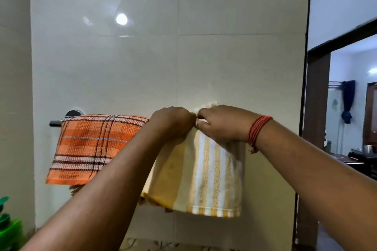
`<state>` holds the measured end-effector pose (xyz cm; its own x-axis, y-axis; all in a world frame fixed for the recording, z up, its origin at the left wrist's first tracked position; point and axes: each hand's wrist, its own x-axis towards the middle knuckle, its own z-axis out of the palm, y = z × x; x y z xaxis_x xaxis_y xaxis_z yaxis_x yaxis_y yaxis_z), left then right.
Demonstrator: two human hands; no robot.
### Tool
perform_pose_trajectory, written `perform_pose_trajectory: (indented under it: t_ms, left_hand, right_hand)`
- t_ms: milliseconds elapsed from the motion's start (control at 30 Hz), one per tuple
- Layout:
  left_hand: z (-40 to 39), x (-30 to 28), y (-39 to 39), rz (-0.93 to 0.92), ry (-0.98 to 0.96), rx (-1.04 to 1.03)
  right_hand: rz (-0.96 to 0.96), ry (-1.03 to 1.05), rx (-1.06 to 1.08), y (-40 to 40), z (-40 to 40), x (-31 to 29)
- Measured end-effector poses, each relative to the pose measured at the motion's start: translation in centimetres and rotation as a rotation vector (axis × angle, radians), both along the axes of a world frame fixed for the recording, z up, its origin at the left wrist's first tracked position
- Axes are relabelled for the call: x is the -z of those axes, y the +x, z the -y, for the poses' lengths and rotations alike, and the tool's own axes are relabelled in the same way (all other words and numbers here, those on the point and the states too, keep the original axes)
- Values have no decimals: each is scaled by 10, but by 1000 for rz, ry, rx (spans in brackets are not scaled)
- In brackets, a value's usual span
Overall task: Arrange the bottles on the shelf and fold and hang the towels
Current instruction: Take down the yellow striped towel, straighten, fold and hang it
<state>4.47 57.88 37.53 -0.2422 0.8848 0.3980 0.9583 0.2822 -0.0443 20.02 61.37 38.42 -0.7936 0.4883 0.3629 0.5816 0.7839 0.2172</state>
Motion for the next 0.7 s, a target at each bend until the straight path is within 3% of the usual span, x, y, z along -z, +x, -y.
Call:
perform_pose_trajectory:
  t_ms: [200,367,433,500,633,700]
  left_hand:
    - [-7,0,-8,-30,6,4]
    - [3,0,-5,-79,-19,18]
    - [3,-1,-4,-43,-11,6]
    - [5,1,-4,-93,4,18]
    - [9,7,-6,-246,81,34]
    - [11,8,-7,-247,108,40]
  right_hand:
    - [168,-317,-14,-10,-4,-20]
    - [280,-874,-26,-39,-39,-27]
    - [299,-947,5,-43,-41,-28]
    - [266,-808,-23,-45,-38,-25]
    - [87,-39,-67,-22,-19,-6]
    - [-34,24,-127,-3,-21,9]
